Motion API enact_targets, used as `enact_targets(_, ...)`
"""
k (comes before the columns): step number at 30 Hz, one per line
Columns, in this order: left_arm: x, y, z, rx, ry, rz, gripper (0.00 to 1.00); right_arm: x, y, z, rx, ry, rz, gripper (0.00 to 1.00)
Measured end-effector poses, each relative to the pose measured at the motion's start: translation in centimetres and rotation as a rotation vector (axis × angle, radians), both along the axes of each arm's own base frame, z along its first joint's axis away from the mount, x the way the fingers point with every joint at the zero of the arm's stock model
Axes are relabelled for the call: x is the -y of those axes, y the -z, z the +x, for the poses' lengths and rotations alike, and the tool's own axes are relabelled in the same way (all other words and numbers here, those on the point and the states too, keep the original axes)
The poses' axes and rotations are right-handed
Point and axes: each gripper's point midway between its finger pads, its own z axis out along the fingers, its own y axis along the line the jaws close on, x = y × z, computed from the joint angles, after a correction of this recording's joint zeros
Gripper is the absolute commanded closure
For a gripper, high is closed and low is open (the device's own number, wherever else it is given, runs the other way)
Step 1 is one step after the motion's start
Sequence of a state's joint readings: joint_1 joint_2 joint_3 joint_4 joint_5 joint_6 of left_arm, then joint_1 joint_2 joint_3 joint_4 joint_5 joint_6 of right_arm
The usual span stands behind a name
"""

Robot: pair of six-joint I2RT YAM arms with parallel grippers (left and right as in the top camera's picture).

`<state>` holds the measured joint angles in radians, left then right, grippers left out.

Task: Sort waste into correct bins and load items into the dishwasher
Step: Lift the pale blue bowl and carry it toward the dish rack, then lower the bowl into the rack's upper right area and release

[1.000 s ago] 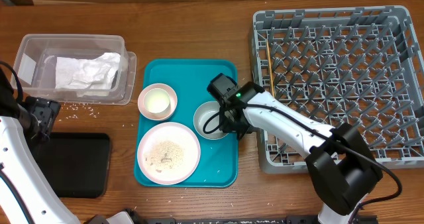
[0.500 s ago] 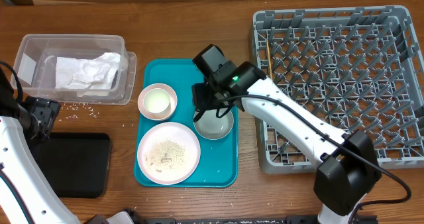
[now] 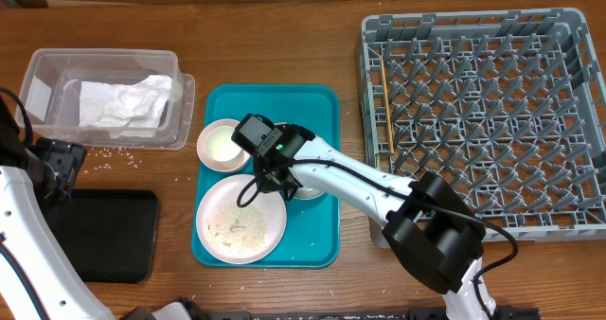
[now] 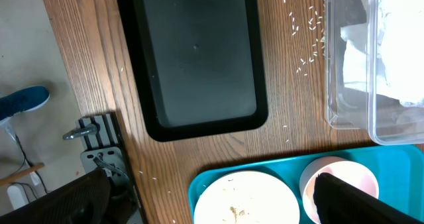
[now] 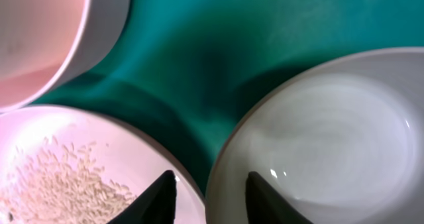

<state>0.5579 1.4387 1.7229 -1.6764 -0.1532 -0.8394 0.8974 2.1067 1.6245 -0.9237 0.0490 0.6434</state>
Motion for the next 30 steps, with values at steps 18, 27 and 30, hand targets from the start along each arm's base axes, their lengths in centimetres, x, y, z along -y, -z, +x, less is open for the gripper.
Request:
enact_targets(18, 0.0, 0.0, 0.0, 0.0, 0.001, -0.001, 0.0, -0.6, -11.8, 2.7, 0.066, -0.016, 0.053, 0.96)
enact_targets(27, 0.0, 0.0, 0.0, 0.0, 0.0, 0.0, 0.0, 18.4, -24.3, 13.1, 0.18, 0.238, 0.157, 0.96)
enact_targets(30, 0.0, 0.0, 0.0, 0.0, 0.0, -0.001, 0.0, 24.1, -24.3, 14.1, 0.11, 0.237, 0.295, 0.96)
